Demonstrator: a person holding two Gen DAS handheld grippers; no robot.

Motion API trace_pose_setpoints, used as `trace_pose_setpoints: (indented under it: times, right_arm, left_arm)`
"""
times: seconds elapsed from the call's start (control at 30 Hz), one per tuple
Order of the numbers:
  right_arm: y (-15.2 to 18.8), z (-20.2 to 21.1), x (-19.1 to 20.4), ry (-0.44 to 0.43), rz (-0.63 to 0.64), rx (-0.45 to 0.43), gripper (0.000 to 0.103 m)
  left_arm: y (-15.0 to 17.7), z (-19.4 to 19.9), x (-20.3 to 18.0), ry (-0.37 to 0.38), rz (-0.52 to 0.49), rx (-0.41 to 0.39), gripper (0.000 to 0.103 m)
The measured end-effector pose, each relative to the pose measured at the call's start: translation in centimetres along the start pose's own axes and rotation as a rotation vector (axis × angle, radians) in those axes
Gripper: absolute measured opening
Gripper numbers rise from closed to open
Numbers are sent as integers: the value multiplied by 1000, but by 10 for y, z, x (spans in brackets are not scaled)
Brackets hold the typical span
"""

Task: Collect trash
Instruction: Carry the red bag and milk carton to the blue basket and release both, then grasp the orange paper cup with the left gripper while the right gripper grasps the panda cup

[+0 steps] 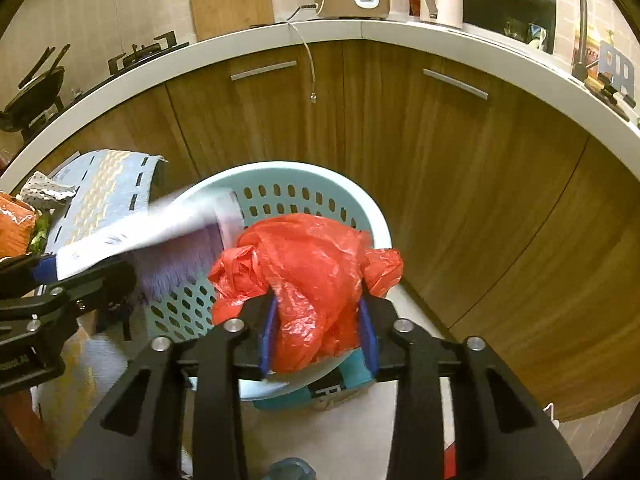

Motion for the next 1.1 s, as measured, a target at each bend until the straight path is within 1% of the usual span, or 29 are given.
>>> trace_pose_setpoints:
  times: [0.03,0.1,0.33,0.47,0.57,0.73,0.8,0.9,1.1]
  right_arm:
    - [-1,0,-1,1,0,-3,46]
    - [-2,3,-2,-3,-3,-10,49]
    - [-6,16,-4,-11,-14,-43,51]
    - [-7,23,1,-13,-10,-54,51]
    - [-8,30,11,-24,11,-69,51]
    - [-12,44,37,-60,48,-95,51]
    - [-14,50,50,-80,62,-105,51]
    - [-13,59,77,-134,92,-124,51]
    - [-3,67,136,-218,181,-137,51]
  left_arm:
    - [0,1,1,7,5,0,61]
    - [0,4,4,15,17,-11,64]
    - [1,25,14,21,42,-52,64]
    - [4,36,22,11,55,-72,64]
    - [8,49,30,10,70,-95,64]
    - [18,74,46,-14,95,-140,64]
    - [25,88,55,-34,106,-163,64]
    - [39,111,75,-77,134,-204,64]
    - [73,166,132,-197,239,-282,64]
Point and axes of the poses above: each gripper's, at about its wrist camera, not at the fingertips, and z roughly against the way its jaws point, x to its left, y to its underside, the point moved 4 cm from there along -z, roughly the way its jaws point
